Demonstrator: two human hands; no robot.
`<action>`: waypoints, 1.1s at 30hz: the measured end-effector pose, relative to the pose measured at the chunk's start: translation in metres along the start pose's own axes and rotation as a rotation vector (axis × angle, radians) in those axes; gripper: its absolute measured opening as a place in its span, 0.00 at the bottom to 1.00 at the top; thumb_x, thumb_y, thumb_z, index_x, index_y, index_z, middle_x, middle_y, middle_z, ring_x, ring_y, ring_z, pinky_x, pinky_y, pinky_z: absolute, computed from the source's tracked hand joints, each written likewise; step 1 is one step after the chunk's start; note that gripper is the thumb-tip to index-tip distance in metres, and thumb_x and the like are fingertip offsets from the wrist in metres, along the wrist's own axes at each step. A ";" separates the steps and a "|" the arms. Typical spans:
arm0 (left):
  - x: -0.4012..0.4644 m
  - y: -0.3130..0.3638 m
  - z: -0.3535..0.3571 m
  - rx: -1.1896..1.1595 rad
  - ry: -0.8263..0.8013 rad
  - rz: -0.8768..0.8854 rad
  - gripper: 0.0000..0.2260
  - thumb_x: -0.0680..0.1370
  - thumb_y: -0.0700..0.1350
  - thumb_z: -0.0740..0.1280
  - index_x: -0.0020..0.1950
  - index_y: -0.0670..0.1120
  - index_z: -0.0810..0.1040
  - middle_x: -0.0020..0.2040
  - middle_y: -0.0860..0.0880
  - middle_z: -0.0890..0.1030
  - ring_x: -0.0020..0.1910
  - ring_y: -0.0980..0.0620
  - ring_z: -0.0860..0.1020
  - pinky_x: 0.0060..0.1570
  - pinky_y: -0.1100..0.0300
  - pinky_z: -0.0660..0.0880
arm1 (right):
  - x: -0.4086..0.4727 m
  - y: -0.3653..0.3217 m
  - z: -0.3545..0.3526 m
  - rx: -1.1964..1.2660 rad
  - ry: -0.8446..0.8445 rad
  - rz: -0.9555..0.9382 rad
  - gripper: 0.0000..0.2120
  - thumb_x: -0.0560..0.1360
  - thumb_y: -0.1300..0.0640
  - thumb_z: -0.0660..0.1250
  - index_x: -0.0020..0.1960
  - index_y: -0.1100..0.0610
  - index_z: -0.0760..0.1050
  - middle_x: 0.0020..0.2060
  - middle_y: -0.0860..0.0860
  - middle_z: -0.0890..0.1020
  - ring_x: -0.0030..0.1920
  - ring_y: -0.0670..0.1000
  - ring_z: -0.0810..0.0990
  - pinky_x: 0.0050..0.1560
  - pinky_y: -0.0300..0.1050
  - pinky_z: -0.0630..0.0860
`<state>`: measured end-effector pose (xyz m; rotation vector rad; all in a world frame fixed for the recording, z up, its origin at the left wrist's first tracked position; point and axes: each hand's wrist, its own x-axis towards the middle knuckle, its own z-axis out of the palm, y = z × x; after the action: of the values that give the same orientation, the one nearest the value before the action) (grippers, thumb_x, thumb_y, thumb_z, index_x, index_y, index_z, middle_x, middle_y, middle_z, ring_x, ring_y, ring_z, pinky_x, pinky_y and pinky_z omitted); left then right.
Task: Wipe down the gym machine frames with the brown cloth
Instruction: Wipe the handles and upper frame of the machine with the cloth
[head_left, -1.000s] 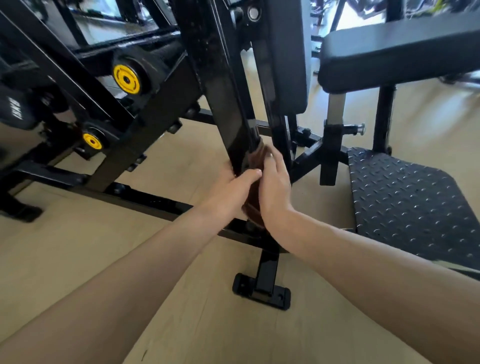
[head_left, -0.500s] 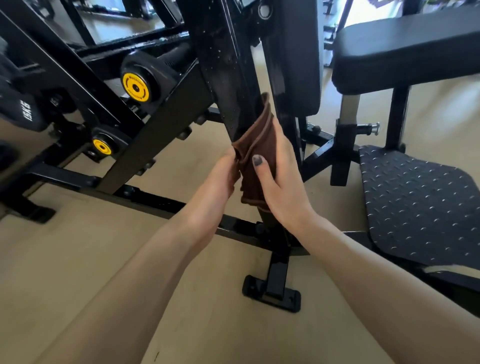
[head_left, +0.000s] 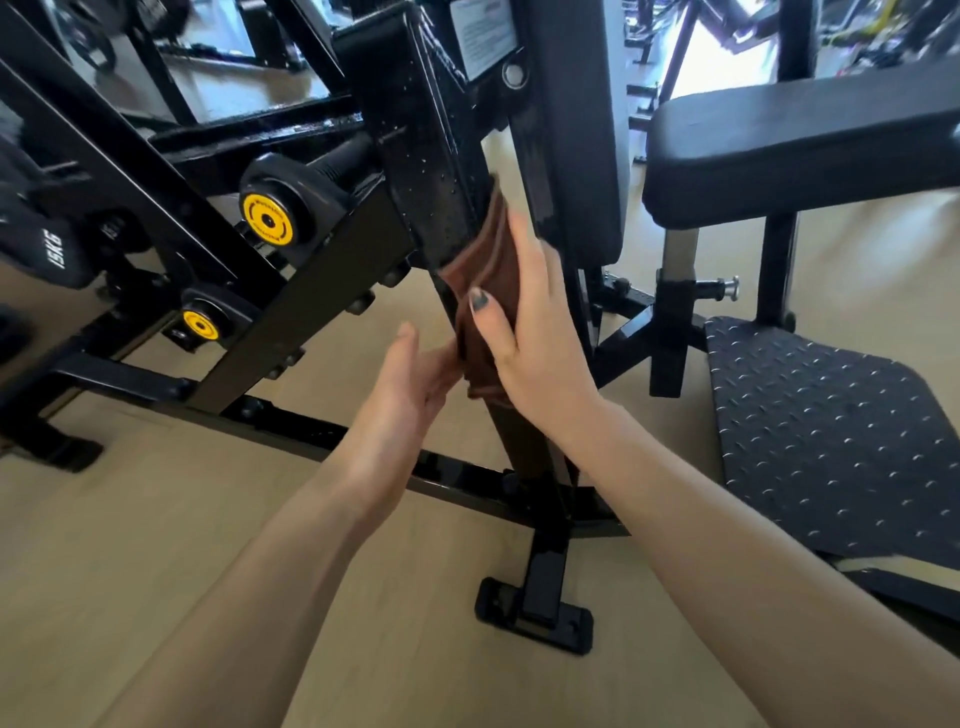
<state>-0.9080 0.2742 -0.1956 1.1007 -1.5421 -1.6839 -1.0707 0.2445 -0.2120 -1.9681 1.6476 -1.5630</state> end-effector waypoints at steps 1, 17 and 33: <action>0.006 -0.003 -0.003 -0.002 0.003 0.002 0.35 0.84 0.66 0.38 0.79 0.48 0.68 0.75 0.54 0.73 0.74 0.63 0.68 0.80 0.54 0.54 | 0.011 -0.005 0.001 -0.002 0.016 -0.033 0.31 0.83 0.41 0.58 0.82 0.46 0.49 0.71 0.51 0.66 0.65 0.44 0.70 0.63 0.25 0.67; 0.006 -0.010 0.004 -0.099 0.021 0.017 0.27 0.85 0.64 0.41 0.72 0.59 0.73 0.71 0.61 0.76 0.70 0.65 0.72 0.80 0.50 0.54 | -0.111 0.057 0.009 0.191 -0.086 0.412 0.30 0.86 0.52 0.59 0.83 0.45 0.50 0.71 0.48 0.65 0.69 0.42 0.71 0.69 0.41 0.74; 0.006 -0.013 0.014 -0.116 0.058 0.031 0.25 0.86 0.61 0.43 0.77 0.58 0.70 0.70 0.63 0.76 0.71 0.65 0.71 0.79 0.51 0.56 | -0.065 0.028 0.049 0.065 0.481 0.389 0.25 0.84 0.35 0.50 0.76 0.42 0.67 0.64 0.34 0.75 0.64 0.37 0.75 0.62 0.34 0.73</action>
<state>-0.9216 0.2781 -0.2099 1.0510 -1.4000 -1.6840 -1.0423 0.2609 -0.2916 -1.1917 1.9583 -1.9817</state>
